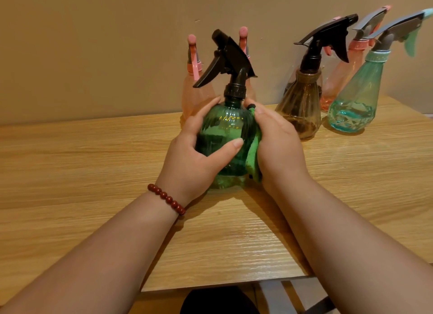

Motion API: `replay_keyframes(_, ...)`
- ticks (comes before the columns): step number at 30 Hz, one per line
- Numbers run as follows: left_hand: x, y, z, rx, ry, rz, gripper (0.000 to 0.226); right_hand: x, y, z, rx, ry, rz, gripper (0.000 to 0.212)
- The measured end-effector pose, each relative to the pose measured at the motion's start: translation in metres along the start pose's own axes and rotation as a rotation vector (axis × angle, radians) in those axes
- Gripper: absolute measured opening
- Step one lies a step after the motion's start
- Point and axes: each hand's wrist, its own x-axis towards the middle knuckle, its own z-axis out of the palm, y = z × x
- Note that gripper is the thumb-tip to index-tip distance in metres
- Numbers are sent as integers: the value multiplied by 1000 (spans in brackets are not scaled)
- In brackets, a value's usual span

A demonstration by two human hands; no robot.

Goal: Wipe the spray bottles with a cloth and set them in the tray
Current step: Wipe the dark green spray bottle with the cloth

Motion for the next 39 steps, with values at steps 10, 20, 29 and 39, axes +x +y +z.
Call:
replay_keyframes(10, 0, 4, 0, -141, -38, 38, 62, 2, -3, 0, 163, -44, 195, 28)
replay_keyframes(20, 6, -2, 0, -167, 16, -65, 57, -4, -3, 0, 61, -67, -135, 38)
replay_keyframes(29, 5, -5, 1, -136, 39, -91, 63, -9, 3, 13, -131, -74, -286, 44)
replay_keyframes(39, 11, -7, -1, -176, 149, -96, 62, -15, 7, 20, -127, -101, -208, 44)
